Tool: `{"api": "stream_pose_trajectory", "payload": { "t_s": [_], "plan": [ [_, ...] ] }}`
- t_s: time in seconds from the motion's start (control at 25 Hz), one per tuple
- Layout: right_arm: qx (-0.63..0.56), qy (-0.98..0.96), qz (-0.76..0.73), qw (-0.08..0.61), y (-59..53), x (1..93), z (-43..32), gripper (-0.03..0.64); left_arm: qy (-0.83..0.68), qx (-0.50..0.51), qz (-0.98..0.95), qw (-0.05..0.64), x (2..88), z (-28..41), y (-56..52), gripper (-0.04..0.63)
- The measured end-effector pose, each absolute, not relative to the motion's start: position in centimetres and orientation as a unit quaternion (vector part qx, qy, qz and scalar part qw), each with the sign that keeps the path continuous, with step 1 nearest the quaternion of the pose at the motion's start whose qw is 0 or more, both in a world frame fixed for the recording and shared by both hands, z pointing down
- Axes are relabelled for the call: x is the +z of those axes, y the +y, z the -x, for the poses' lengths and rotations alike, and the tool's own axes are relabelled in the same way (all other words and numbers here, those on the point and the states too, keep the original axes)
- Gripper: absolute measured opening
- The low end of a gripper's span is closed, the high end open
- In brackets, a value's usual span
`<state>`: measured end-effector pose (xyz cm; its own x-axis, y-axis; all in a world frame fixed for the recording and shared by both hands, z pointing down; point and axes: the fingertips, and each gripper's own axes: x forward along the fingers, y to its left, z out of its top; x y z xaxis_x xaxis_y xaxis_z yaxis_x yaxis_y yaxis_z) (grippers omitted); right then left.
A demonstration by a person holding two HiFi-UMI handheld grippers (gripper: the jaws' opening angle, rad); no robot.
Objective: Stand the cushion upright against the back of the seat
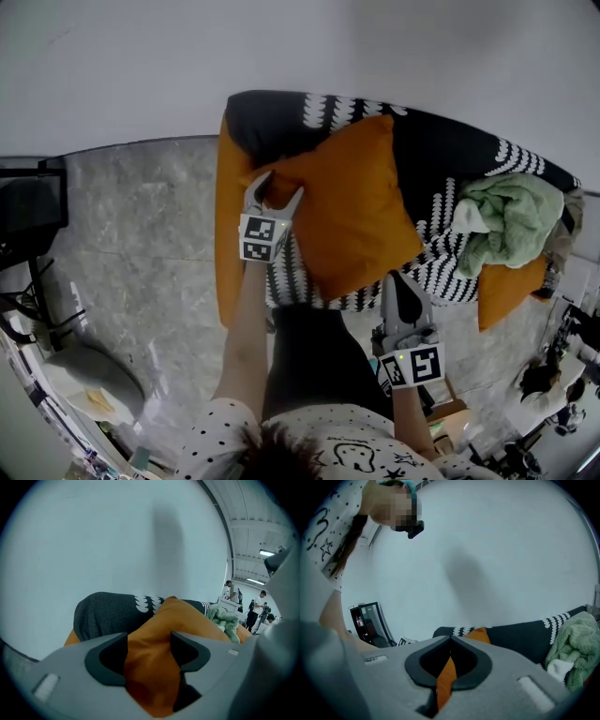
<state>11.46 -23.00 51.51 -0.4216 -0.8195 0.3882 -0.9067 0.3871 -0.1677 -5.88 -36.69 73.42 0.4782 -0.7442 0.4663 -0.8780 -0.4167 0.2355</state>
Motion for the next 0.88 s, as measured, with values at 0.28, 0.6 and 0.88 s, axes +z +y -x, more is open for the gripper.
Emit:
{"api": "stream_pose_trajectory", "payload": {
  "t_s": [0.28, 0.6, 0.88],
  "plan": [
    [0.192, -0.813, -0.536, 0.123, -23.3, 52.4, -12.3, -0.005, -0.474, 0.193, -0.828, 0.229, 75.1, 4.8, -37.0, 0.184],
    [0.193, -0.812, -0.537, 0.124, -23.3, 52.3, -12.4, -0.005, -0.486, 0.179, -0.828, 0.216, 73.3, 4.7, -36.3, 0.034],
    [0.190, -0.808, -0.544, 0.122, -23.3, 52.1, -13.0, -0.005, -0.492, 0.166, -0.826, 0.218, 71.5, 4.4, -36.1, 0.012]
  ]
}}
